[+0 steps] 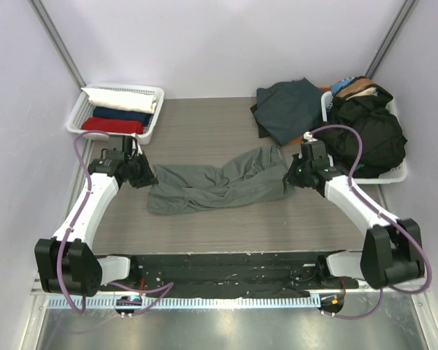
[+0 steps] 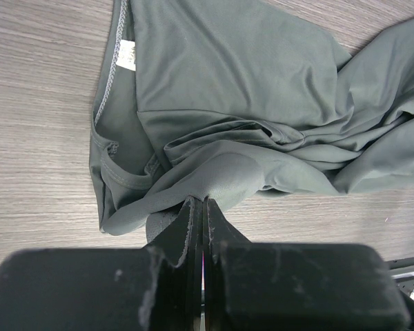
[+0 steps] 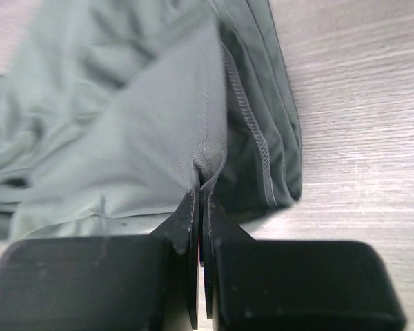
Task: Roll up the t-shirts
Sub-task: Flatten out the T-shirt at the center of the board.
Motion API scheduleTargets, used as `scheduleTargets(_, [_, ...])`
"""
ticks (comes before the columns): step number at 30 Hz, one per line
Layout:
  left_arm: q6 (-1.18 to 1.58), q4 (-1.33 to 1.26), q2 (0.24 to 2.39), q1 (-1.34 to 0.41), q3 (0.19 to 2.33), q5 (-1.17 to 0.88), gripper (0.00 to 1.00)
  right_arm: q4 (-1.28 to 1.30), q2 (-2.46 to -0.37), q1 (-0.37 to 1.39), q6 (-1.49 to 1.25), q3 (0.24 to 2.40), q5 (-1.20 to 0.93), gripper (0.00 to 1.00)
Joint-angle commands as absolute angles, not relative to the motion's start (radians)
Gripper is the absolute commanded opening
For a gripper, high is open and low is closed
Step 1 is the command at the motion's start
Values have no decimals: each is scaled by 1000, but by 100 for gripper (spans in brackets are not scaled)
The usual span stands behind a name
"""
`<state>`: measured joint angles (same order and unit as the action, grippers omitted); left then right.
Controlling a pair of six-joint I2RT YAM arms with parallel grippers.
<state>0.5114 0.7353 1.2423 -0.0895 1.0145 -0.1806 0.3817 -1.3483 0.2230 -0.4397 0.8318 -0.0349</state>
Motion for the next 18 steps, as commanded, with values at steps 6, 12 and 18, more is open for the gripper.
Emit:
scheduleTargets(6, [492, 712, 1229, -83, 1006, -196, 0, 440, -1152, 219, -486, 743, 51, 1])
scheduleTargets(12, [500, 724, 1219, -84, 996, -209, 31, 414, -1141, 216, -505, 718, 40, 1])
scheduleTargets(18, [514, 747, 1184, -83, 968, -259, 45, 370, -1242, 218, -508, 778, 31, 1])
